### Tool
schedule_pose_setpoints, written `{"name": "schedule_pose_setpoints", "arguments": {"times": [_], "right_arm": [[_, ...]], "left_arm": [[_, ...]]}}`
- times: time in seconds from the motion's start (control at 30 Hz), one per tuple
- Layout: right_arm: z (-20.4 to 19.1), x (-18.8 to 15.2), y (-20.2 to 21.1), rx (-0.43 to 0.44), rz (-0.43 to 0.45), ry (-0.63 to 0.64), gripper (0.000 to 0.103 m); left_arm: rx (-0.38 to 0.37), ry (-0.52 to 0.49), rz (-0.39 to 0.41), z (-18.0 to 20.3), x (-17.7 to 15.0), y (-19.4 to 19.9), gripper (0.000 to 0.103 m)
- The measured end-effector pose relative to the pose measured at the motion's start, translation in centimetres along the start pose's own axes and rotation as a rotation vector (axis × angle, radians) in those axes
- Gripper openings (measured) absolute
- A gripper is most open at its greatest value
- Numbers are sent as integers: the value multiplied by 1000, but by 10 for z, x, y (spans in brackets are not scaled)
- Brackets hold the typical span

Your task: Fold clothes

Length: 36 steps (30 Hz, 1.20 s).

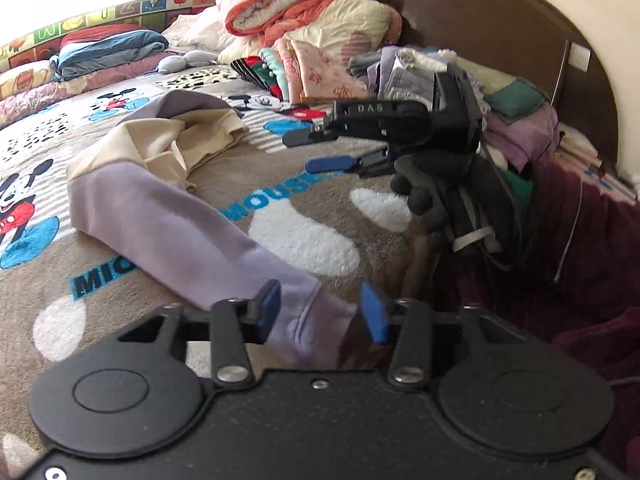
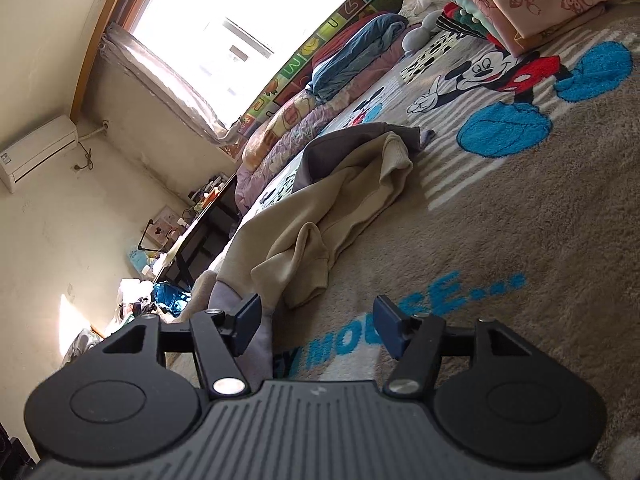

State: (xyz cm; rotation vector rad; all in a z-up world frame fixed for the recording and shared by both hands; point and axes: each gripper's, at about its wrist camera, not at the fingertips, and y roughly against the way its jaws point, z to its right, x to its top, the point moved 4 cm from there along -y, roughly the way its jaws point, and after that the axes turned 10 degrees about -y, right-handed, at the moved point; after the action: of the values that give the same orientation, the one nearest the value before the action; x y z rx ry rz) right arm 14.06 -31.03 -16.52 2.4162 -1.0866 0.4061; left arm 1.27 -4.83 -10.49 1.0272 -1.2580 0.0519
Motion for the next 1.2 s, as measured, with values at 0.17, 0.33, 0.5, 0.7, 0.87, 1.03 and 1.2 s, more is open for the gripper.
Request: {"name": "schedule_pose_setpoints", "arguments": {"times": [0.17, 0.33, 0.5, 0.7, 0.87, 1.03, 1.2], "right_arm": [[-4, -4, -1, 21, -9, 1, 69], [-9, -11, -16, 25, -40, 14, 70], [-12, -18, -36, 5, -72, 41, 70], [-3, -26, -57, -31, -103, 43, 69], [0, -27, -64, -23, -91, 46, 70], [-3, -31, -74, -18, -74, 97, 70], [-4, -30, -76, -6, -61, 104, 71]], "left_arm": [[96, 211, 59, -48, 7, 5, 54], [226, 555, 67, -119, -2, -6, 54], [223, 890, 145, -185, -21, -19, 54], [169, 1188, 257, -239, -43, -55, 54], [112, 1366, 346, -265, -62, -85, 54], [34, 1337, 448, -275, -54, -92, 32], [23, 1054, 476, -260, -12, -76, 3]]}}
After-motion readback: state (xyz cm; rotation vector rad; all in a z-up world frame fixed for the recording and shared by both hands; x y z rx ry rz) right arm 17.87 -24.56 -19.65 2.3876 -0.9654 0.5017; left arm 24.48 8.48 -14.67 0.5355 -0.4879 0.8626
